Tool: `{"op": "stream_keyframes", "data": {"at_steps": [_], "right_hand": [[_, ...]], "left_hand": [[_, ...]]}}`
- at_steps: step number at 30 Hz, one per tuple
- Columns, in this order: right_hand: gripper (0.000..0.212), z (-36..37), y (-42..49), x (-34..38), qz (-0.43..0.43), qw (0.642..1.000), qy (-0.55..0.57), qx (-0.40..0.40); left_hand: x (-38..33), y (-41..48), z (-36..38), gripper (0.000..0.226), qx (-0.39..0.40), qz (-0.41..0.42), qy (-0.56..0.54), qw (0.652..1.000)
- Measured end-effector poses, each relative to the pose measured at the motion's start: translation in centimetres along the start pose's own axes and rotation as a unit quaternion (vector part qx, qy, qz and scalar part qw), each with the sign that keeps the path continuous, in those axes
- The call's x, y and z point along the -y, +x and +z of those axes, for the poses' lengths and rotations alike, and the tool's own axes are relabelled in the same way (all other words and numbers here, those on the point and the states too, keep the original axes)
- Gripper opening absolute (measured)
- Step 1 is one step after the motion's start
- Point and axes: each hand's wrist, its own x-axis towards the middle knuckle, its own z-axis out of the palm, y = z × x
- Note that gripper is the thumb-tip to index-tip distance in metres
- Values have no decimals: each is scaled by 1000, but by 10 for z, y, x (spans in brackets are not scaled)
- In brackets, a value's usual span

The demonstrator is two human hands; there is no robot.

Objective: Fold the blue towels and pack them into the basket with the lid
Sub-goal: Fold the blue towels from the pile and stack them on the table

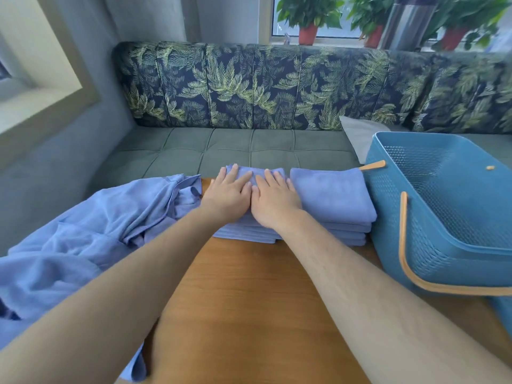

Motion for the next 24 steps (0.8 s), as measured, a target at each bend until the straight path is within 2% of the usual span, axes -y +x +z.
{"op": "stream_keyframes", "data": {"at_steps": [2, 5, 7, 9, 14, 18, 24], "right_hand": [[56, 10, -4, -2, 14, 999, -11, 46], [55, -7, -10, 6, -6, 997, -71, -7], [53, -22, -19, 16, -23, 995, -73, -64], [51, -28, -32, 36, -56, 994, -57, -81], [53, -19, -64, 105, -127, 989, -14, -72], [48, 4, -80, 166, -184, 981, 18, -65], [50, 53, -99, 257, -278, 958, 59, 19]], "left_hand": [[6, -7, 10, 53, 30, -7, 1, 1000], [0, -14, -5, 49, 6, -30, -1, 1000], [-1, -27, -22, 48, -27, -27, -14, 999], [5, -49, -38, 48, -52, -23, -29, 998], [43, -107, -71, 45, -85, -56, -26, 994], [92, -158, -97, 44, -98, -107, 6, 989], [171, -231, -134, 50, -75, -203, 42, 975]]}}
